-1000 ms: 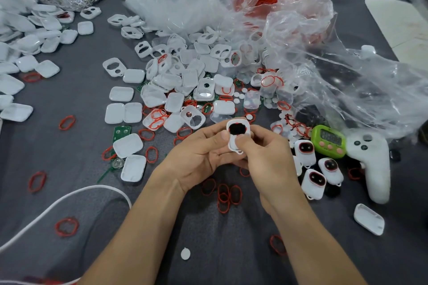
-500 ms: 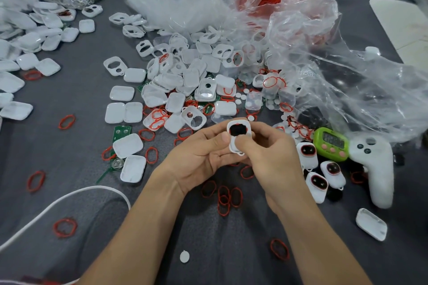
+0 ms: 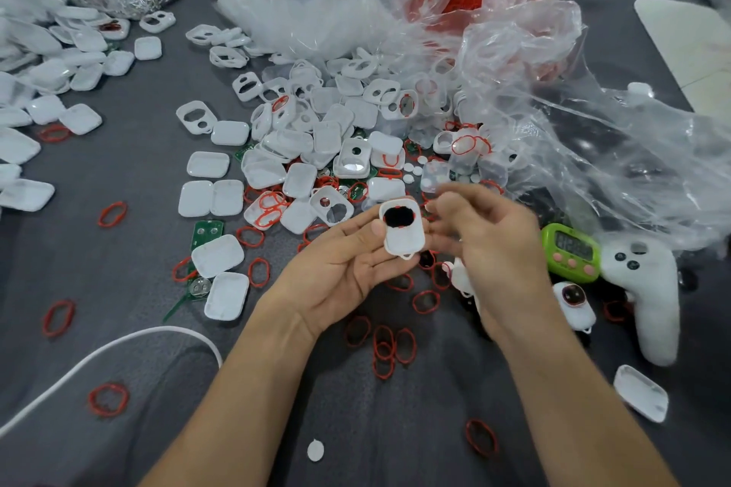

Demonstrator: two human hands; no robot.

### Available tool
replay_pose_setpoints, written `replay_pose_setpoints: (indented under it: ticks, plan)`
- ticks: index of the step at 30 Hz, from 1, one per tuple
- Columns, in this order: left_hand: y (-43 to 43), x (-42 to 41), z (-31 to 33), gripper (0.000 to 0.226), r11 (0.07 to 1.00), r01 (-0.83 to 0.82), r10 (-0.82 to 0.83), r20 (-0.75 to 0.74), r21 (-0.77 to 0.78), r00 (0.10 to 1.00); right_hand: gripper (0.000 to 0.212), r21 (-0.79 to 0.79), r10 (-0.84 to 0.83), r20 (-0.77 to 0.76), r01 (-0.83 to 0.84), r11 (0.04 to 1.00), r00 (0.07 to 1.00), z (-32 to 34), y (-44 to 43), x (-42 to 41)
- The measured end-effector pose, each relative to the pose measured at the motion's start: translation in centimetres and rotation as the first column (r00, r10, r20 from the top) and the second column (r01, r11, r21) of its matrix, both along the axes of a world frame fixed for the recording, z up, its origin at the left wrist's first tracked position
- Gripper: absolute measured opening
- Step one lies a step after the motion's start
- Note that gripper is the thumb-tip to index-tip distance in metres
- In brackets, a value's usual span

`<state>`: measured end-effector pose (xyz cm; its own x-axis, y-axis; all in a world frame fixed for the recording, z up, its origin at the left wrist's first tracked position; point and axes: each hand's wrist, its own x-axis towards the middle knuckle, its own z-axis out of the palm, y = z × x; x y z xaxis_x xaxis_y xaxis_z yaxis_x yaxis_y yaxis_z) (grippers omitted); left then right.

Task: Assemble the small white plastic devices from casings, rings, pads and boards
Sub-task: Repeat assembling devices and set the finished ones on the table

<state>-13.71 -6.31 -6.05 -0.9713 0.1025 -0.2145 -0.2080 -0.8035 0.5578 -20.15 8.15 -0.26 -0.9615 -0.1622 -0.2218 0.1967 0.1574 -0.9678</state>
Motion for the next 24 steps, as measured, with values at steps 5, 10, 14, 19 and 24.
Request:
replay_pose_setpoints:
  ticks: [5,10,14,19,24]
  plan:
    - [-0.7,0.4,0.3,0.061,0.997,-0.067,0.066,0.015,0.047,0.998,0.023,0.512,0.313,-0.249,-0.15,0.846,0.916,-0.1,-2.1,-5.7]
    - [-1.4,0.7,0.6,0.057,0.993,-0.106,0.106,-0.003,0.043,0.994,0.019,0.75,0.665,-0.142,-0.359,0.555,0.733,-1.2,-5.5,-8.2]
    - [-1.4,0.5,0.6,0.056,0.992,-0.119,0.119,-0.007,0.034,0.993,0.022,0.879,0.743,-0.079,-0.306,0.367,0.665,-1.2,-6.5,-8.9]
    - [-1.7,0.2,0.6,0.053,0.991,-0.124,0.125,-0.022,0.055,0.992,0.014,0.827,0.703,-0.094,-0.338,0.45,0.705,-1.0,-5.2,-9.0]
    - [-1.8,0.2,0.5,0.058,0.987,-0.142,0.142,0.012,0.075,0.99,0.02,0.755,0.593,-0.128,-0.31,0.579,0.795,0.4,-3.3,-9.6]
